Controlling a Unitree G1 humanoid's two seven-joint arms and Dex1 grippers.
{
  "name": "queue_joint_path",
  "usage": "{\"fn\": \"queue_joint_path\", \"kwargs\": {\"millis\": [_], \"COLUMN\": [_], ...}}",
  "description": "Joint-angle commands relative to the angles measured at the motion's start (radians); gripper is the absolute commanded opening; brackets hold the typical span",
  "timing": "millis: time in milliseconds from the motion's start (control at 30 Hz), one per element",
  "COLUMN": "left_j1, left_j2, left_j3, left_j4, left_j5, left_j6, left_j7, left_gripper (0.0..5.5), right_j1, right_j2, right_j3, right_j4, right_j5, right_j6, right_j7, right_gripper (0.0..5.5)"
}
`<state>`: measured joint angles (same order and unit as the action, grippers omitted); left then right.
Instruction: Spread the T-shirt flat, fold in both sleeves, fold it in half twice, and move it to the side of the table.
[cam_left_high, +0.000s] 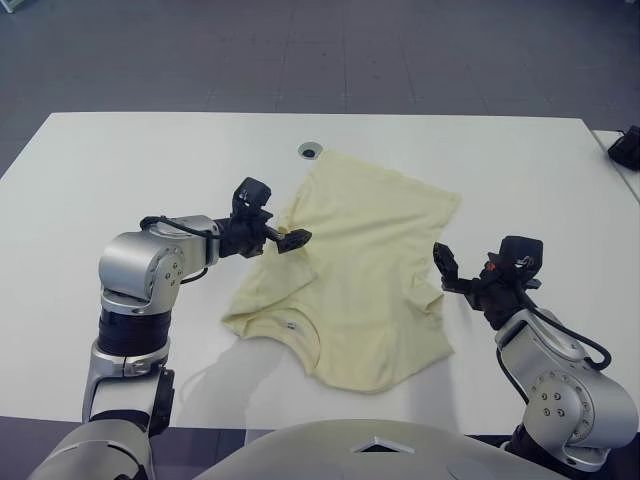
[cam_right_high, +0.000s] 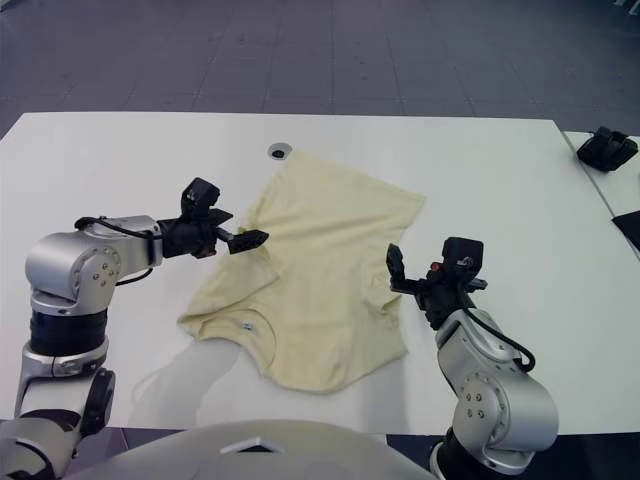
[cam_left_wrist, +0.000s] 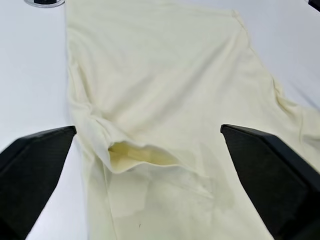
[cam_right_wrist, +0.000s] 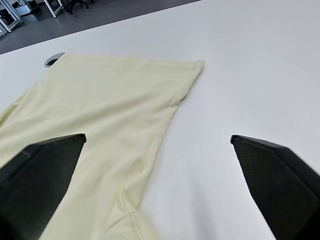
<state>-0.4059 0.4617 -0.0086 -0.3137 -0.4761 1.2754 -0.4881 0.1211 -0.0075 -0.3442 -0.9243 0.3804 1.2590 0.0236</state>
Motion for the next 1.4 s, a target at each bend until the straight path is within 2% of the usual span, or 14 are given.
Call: {"fn": "queue_joint_path", "kwargs": {"millis": [33,367,600,767,900,1033,1233,1400], "left_j1": [0.017,0.026,0.0,-0.017,-0.051,-0.018,0.018,0.016], "left_j2": [0.011,-0.051,-0.077,-0.116,-0.162,-0.178,-0.216,-0.221], "left_j3": [-0.005,-0.101,-0.099,0.029,0.256,0.436,0.513,0.522], "left_j4": [-0.004,0.06,0.163,0.105,-0.001,-0.082,-0.191,-0.209], "left_j5": [-0.013,0.012,0.034,-0.042,-0.19,-0.19,-0.232,-0.256], "left_j6": [0.018,-0.027,-0.084,-0.068,0.006,-0.016,0.044,0.072], "left_j7": [-0.002,0.008,0.019,0.027,0.054,0.186,0.291,0.327], "left_gripper": [5.37,5.37,5.37,5.37,5.37,5.37,5.37,5.37], "right_j1": [0.011,0.008,0.014,0.075,0.164,0.204,0.307,0.357], "right_j2": [0.003,0.008,0.0,-0.058,-0.132,-0.231,-0.288,-0.329], "right_j3": [0.006,0.017,0.008,-0.061,-0.16,-0.2,-0.193,-0.18], "right_j4": [-0.004,0.0,-0.008,-0.04,-0.104,-0.088,-0.041,-0.033], "right_j5": [-0.004,-0.005,0.004,0.037,0.118,0.189,0.281,0.393], "right_j6": [-0.004,-0.007,0.001,0.049,0.173,0.331,0.355,0.355], "right_j7": [-0.01,-0.015,-0.012,0.05,0.166,0.287,0.325,0.33], "right_gripper": [5.4,5.4,5.4,5.4,5.4,5.4,5.4,5.4]}}
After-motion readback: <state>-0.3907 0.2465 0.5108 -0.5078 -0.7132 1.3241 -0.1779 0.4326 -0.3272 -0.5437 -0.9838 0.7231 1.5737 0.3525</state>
